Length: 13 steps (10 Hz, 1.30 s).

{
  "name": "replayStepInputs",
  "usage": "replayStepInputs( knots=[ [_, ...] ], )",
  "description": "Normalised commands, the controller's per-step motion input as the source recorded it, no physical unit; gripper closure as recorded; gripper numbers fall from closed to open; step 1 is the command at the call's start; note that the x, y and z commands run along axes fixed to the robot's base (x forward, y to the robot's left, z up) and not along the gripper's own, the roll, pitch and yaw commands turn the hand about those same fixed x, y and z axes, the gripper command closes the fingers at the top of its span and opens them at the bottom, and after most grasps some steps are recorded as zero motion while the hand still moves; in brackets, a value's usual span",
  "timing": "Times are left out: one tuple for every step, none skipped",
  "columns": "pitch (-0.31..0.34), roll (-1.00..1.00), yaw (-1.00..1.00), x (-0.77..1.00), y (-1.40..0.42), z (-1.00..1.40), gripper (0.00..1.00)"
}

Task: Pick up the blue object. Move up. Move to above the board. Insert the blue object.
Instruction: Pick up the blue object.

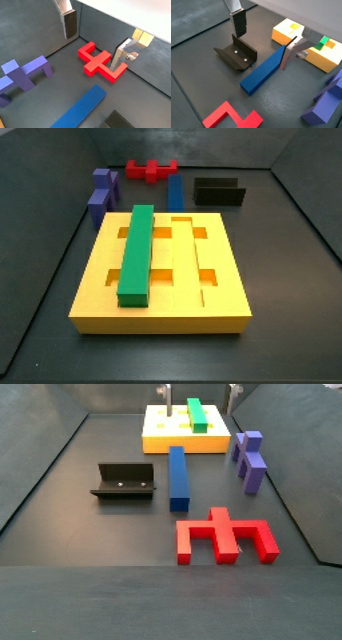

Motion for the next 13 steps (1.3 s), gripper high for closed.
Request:
replayStepInputs(
  knots=[
    [0.000,0.00,0.00,0.28,-0.67,-0.53,0.00],
    [0.000,0.00,0.00,0.34,-0.78,-0.59,0.00],
    [0.000,0.00,0.00,0.23,-0.71,-0.64,0.00],
    [-0.030,0.00,0.01,0.13,-0.51,-0.76,0.00],
    [-0.116,0.00,0.01,0.00,-0.27,-0.86,0.00],
    [-0.097,0.03,0.00,0.00,-0.27,-0.81,0.00],
    [-0.063,0.06,0.00,0.00,-0.29,-0.78,0.00],
    [-0.036,0.08,0.00,0.00,-0.12,-0.66,0.00],
    [-0.013,0.10,0.00,0.01,-0.12,-0.64,0.00],
    [0.000,0.13,0.00,0.16,-0.09,-0.65,0.00],
    [0.000,0.14,0.00,0.16,-0.08,-0.62,0.00],
    [0.000,0.16,0.00,0.00,-0.09,-0.44,0.00],
    [0.000,0.09,0.00,0.00,0.00,-0.24,0.00]
  ],
)
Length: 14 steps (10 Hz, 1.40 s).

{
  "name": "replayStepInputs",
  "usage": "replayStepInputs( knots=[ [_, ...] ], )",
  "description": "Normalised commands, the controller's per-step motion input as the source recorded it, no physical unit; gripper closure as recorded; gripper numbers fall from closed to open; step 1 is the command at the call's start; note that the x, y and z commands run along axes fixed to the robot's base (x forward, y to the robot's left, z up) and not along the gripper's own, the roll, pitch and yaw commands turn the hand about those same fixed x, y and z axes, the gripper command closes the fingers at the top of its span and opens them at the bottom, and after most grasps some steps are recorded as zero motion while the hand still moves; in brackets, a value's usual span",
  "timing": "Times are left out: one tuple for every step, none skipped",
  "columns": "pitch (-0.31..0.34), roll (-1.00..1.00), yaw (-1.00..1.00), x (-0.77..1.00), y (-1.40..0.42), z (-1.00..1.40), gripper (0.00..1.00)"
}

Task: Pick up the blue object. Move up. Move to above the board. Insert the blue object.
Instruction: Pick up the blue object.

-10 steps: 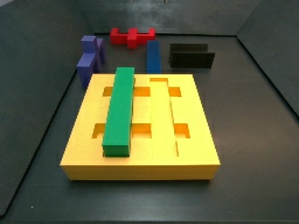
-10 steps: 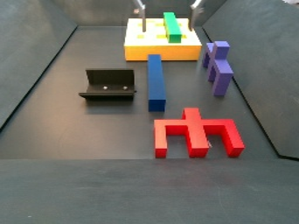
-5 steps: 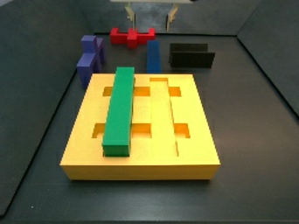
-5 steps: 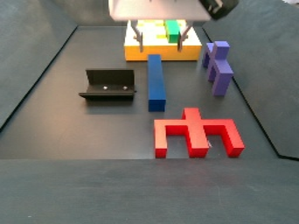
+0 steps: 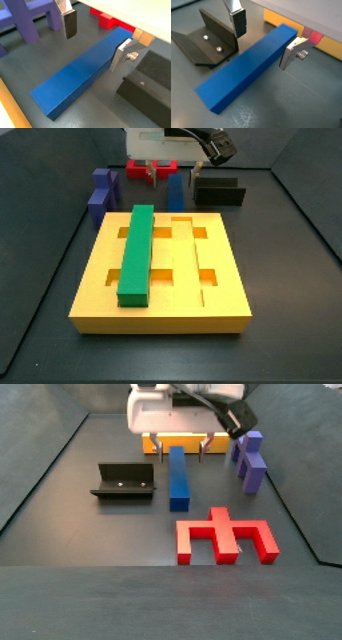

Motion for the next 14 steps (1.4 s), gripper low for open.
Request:
replayStepInputs(
  knots=[
    [0.000,0.06,0.00,0.03,-0.06,-0.15,0.00],
    [0.000,0.03,0.00,0.01,-0.02,-0.21,0.00],
    [0.000,0.06,0.00,0.00,0.00,-0.17,0.00],
    [0.000,0.10,0.00,0.00,0.00,-0.25,0.00],
    [0.000,0.09,0.00,0.00,0.00,-0.20,0.00],
    [0.000,0.06,0.00,-0.03,0.00,-0.16,0.00],
    [0.000,0.05,0.00,0.00,0.07,-0.19,0.00],
    [0.000,0.04,0.00,0.00,0.07,-0.21,0.00],
    [0.000,0.02,0.00,0.00,0.07,-0.17,0.00],
    [0.000,0.01,0.00,0.00,0.04,-0.15,0.00],
    [0.000,0.00,0.12,0.00,0.00,-0.04,0.00],
    [0.000,0.00,0.00,0.00,0.00,0.00,0.00],
    [0.000,0.00,0.00,0.00,0.00,0.00,1.00],
    [0.000,0.00,0.00,0.00,0.00,0.00,1.00]
  ],
)
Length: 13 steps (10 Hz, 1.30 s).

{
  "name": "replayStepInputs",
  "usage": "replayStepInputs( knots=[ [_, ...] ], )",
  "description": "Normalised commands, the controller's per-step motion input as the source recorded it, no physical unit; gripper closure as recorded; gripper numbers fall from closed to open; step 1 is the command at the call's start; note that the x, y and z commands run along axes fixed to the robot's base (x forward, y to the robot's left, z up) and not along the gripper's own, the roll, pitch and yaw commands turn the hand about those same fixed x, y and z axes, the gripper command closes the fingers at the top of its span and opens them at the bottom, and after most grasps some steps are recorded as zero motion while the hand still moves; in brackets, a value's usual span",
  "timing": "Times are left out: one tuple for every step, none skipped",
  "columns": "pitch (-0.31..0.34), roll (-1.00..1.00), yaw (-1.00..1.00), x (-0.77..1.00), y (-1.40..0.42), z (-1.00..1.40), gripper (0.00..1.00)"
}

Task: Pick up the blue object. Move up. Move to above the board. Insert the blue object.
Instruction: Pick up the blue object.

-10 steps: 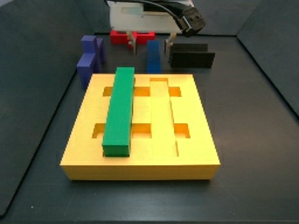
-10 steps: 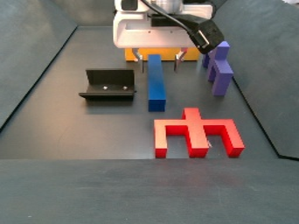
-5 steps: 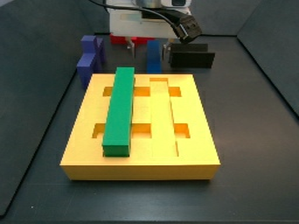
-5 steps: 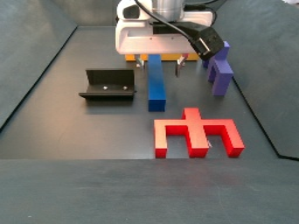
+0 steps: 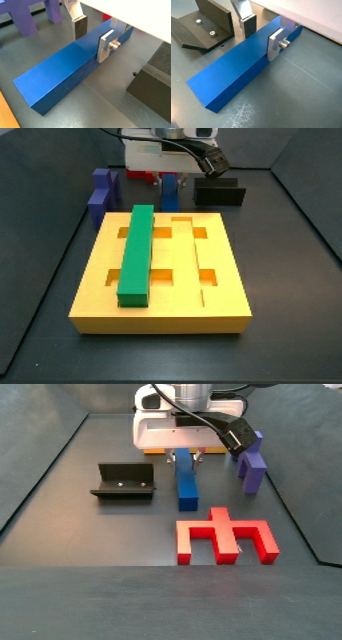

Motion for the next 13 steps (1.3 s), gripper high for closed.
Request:
replayStepInputs(
  knots=[
    [0.000,0.00,0.00,0.00,0.00,0.00,1.00],
    [0.000,0.00,0.00,0.00,0.00,0.00,1.00],
    [0.000,0.00,0.00,0.00,0.00,0.00,1.00],
    [0.000,0.00,0.00,0.00,0.00,0.00,1.00],
    [0.000,0.00,0.00,0.00,0.00,0.00,1.00],
    [0.000,0.00,0.00,0.00,0.00,0.00,1.00],
    [0.000,0.00,0.00,0.00,0.00,0.00,1.00],
    [0.000,0.00,0.00,0.00,0.00,0.00,1.00],
    [0.000,0.00,0.00,0.00,0.00,0.00,1.00],
    [0.000,0.00,0.00,0.00,0.00,0.00,1.00],
    [0.000,0.00,0.00,0.00,0.00,0.00,1.00],
    [0.000,0.00,0.00,0.00,0.00,0.00,1.00],
    [0.000,0.00,0.00,0.00,0.00,0.00,1.00]
  ],
)
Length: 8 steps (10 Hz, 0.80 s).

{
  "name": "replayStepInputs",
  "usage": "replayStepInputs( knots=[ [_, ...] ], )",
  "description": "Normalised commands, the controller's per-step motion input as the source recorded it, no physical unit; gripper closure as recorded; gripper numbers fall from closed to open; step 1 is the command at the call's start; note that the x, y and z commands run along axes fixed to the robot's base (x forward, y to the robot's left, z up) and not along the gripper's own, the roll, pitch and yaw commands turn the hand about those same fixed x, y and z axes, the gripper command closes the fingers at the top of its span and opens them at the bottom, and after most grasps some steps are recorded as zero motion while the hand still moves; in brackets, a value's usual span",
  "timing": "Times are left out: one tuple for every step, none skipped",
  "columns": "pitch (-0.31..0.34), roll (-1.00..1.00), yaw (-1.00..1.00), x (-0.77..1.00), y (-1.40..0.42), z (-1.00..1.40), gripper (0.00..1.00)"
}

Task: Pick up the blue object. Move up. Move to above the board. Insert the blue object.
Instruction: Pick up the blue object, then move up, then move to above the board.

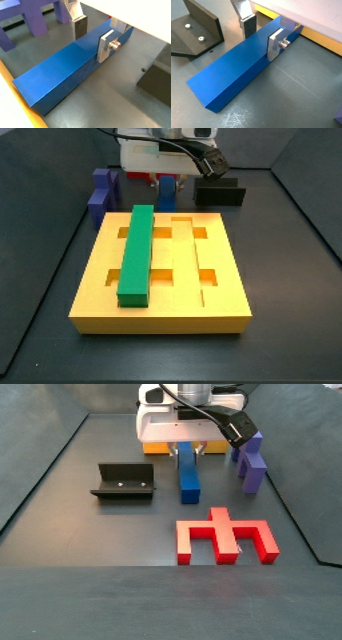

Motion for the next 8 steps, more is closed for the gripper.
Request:
replayStepInputs(
  knots=[
    [0.000,0.00,0.00,0.00,0.00,0.00,1.00],
    [0.000,0.00,0.00,0.00,0.00,0.83,1.00],
    [0.025,0.00,-0.03,-0.06,-0.05,0.78,1.00],
    [0.016,0.01,-0.03,-0.08,-0.03,0.56,1.00],
    [-0.018,0.02,-0.02,-0.05,-0.01,0.26,1.00],
    [0.000,0.00,0.00,0.00,0.00,1.40,1.00],
    [0.040,0.00,0.00,-0.02,0.00,1.40,1.00],
    [0.020,0.01,0.00,-0.03,0.00,1.40,1.00]
  ],
)
